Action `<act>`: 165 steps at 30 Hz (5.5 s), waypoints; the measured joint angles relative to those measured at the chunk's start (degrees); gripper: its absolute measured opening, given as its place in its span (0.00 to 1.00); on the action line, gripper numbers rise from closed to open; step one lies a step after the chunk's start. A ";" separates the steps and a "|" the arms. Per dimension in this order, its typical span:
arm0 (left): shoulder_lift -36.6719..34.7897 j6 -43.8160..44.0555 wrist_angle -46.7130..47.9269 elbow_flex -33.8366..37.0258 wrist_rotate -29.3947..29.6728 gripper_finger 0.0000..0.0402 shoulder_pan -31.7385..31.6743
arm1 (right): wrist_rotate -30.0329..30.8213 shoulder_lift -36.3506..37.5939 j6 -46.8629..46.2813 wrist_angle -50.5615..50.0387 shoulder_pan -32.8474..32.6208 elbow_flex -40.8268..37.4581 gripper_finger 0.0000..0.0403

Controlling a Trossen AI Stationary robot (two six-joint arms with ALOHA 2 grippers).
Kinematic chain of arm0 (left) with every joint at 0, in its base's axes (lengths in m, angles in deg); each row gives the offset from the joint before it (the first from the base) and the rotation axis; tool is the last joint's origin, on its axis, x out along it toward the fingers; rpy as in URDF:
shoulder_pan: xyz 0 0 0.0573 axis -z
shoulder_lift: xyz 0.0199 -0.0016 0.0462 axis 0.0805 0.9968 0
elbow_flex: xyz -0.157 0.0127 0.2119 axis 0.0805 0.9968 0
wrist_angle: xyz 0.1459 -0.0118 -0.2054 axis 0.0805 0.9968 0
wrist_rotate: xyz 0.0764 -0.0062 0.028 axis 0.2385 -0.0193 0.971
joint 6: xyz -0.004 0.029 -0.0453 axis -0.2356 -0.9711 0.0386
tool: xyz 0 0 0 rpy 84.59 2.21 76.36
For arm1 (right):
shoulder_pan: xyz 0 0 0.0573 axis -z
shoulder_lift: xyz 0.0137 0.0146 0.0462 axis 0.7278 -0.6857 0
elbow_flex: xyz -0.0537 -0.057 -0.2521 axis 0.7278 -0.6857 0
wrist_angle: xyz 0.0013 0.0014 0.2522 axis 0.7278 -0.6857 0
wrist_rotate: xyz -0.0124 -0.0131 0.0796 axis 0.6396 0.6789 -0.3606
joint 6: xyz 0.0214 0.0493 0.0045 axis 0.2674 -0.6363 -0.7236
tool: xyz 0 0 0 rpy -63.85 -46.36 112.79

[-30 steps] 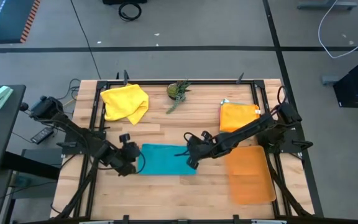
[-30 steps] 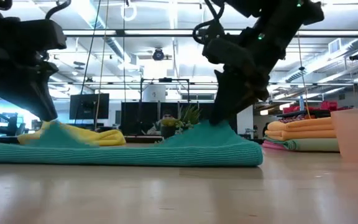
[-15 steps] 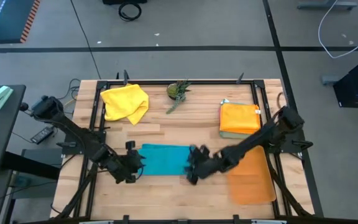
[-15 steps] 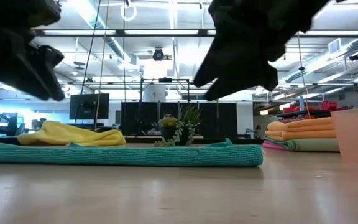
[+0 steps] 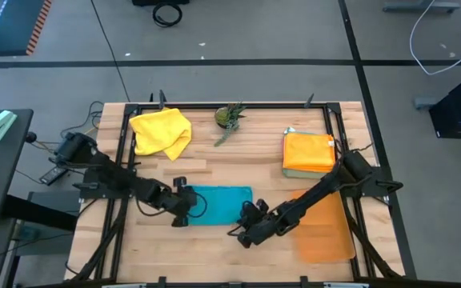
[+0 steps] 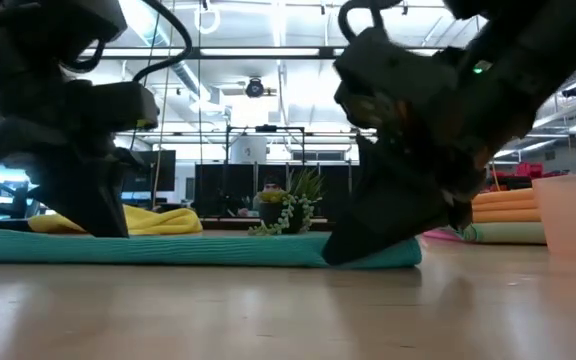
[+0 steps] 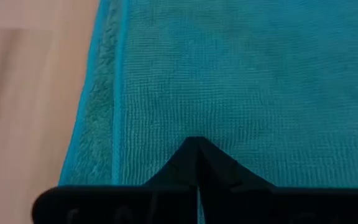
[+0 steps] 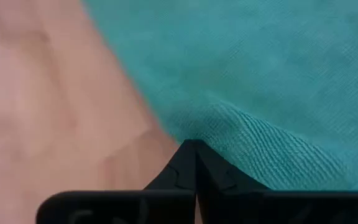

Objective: Fold microfiber towels
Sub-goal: Fold the blue microfiber towel

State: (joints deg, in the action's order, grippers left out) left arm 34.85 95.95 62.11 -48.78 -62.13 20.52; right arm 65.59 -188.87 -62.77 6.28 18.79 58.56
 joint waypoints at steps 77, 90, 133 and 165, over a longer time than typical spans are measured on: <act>0.54 -8.25 10.14 -4.83 -7.09 0.01 -14.92 | -4.58 -10.70 13.71 -3.02 -1.10 17.77 0.00; -4.88 13.42 4.04 -1.45 -1.16 0.02 1.52 | -8.98 3.54 21.17 -27.41 5.48 11.11 0.00; -7.66 2.66 2.37 -1.73 2.70 0.02 12.03 | -6.20 19.79 22.06 -19.60 2.34 -2.73 0.03; -2.74 -4.69 8.16 -1.94 0.82 0.31 13.52 | -2.51 7.28 37.24 -15.42 -0.73 -2.60 0.34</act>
State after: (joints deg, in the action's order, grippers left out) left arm 32.11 91.26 70.26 -50.72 -61.31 34.04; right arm 63.09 -181.59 -25.54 -9.15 18.06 55.96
